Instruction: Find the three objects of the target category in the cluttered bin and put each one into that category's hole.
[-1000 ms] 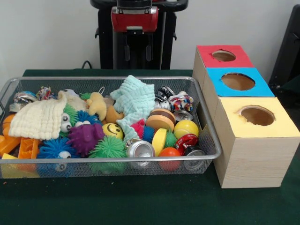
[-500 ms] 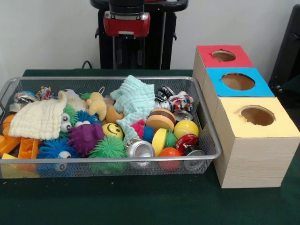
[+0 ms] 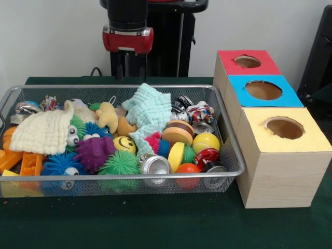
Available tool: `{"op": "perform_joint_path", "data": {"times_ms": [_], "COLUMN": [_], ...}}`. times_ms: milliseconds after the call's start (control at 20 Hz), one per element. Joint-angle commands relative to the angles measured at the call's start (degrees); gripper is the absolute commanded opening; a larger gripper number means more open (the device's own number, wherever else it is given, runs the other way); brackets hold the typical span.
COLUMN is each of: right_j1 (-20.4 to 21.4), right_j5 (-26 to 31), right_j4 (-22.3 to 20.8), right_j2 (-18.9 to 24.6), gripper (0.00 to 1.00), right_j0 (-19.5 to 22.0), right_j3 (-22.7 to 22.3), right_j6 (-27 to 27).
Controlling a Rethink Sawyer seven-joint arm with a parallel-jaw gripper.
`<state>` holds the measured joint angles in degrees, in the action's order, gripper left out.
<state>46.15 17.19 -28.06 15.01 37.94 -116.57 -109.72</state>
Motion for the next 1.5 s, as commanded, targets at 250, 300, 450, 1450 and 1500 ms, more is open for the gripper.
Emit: {"op": "perform_joint_path", "data": {"times_ms": [250, 300, 450, 1450, 1500], "right_j1": [-7.41, -7.87, -8.86, -15.81, -16.14], "right_j5": [-5.58, -5.89, -5.3, -11.76, -12.54], "right_j4": [-3.97, -4.26, -5.56, -8.4, -8.5], "right_j2": [-3.23, -3.01, -2.46, -10.23, -10.29], "gripper": [1.0, 1.0, 1.0, 1.0, 1.0], "right_j0": [-0.51, -0.22, 0.01, -1.7, -1.64], "right_j3": [8.86, 8.96, 9.21, 14.01, 14.1], "right_j6": [-3.3, -2.68, -0.51, -3.22, -3.36]}}
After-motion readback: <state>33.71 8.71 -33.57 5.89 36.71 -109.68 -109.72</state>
